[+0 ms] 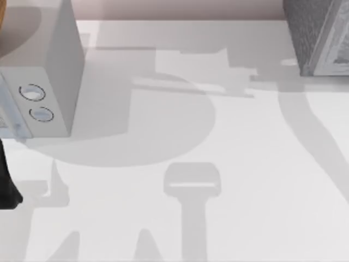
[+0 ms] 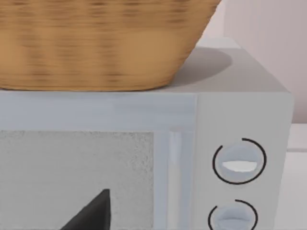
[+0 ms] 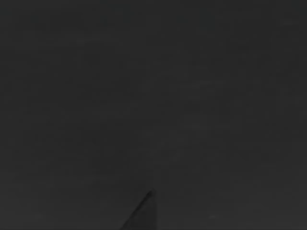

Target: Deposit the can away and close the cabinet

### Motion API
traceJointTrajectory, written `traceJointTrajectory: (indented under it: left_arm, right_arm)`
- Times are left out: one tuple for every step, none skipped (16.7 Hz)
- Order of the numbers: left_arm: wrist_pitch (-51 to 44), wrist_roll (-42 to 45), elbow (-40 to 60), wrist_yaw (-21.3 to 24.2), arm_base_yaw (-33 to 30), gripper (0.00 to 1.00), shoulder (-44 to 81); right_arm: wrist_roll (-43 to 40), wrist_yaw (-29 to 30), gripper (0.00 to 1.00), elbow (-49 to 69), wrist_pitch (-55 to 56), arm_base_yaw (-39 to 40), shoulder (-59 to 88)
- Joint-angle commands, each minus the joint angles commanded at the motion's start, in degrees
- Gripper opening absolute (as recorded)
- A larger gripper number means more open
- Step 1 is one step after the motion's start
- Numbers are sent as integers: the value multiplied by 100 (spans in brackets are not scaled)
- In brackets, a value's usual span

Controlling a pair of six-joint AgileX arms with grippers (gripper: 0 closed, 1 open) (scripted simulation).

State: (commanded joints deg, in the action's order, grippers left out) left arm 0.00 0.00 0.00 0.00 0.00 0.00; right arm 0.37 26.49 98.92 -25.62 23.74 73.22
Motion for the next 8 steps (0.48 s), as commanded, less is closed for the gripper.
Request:
traceJointTrajectory:
  left_arm:
    - [0, 0, 0, 0, 0, 100, 0]
    - [0, 0, 0, 0, 0, 100, 0]
    - [0, 0, 0, 0, 0, 100, 0]
    - [0, 0, 0, 0, 0, 100, 0]
    - [0, 0, 0, 0, 0, 100, 0]
    - [0, 0, 0, 0, 0, 100, 0]
    - [0, 0, 0, 0, 0, 100, 0]
    - [0, 0, 0, 0, 0, 100, 0]
  right_arm:
    - [-2, -39, 100, 53, 21, -34, 74]
    - [-4, -98, 100, 135, 53, -90, 189]
    - [-5, -172, 100, 235, 94, -162, 327]
    - [-4, -251, 100, 340, 138, -242, 474]
    - [-2, -326, 100, 440, 182, -324, 616]
    - [1, -390, 100, 524, 219, -395, 736]
    - [4, -433, 100, 580, 245, -445, 819]
    - [5, -448, 100, 600, 254, -464, 848]
